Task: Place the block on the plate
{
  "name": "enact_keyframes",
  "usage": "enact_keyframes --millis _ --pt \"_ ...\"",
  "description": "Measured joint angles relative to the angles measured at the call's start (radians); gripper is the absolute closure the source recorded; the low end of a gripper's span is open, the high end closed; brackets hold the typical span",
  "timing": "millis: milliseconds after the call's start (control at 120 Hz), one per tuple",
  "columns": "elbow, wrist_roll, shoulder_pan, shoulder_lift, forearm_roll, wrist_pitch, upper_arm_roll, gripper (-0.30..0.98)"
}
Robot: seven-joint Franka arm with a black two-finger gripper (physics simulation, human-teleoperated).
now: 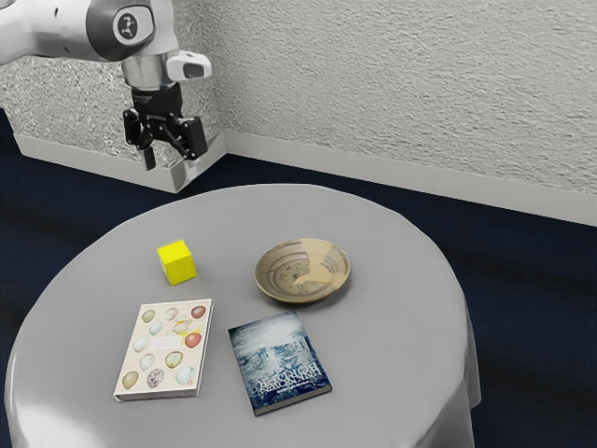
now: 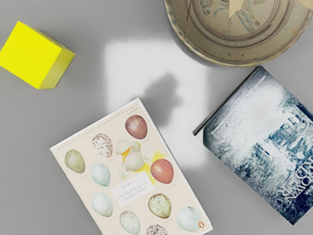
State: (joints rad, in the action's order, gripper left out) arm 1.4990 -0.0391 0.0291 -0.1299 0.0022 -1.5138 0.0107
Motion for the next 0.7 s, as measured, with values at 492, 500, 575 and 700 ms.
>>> enact_keyframes --millis 492,500,575,700 --pt "0.014 -0.005 0.018 -0.103 0.001 -0.107 -0.001 0.0" --pt "0.014 -0.004 0.019 -0.107 0.0 -0.11 -0.001 0.0" --pt "0.014 -0.001 0.033 -0.136 -0.002 -0.137 0.0 0.0" --pt "0.016 -0.033 0.067 -0.208 -0.005 -0.189 -0.001 0.0"
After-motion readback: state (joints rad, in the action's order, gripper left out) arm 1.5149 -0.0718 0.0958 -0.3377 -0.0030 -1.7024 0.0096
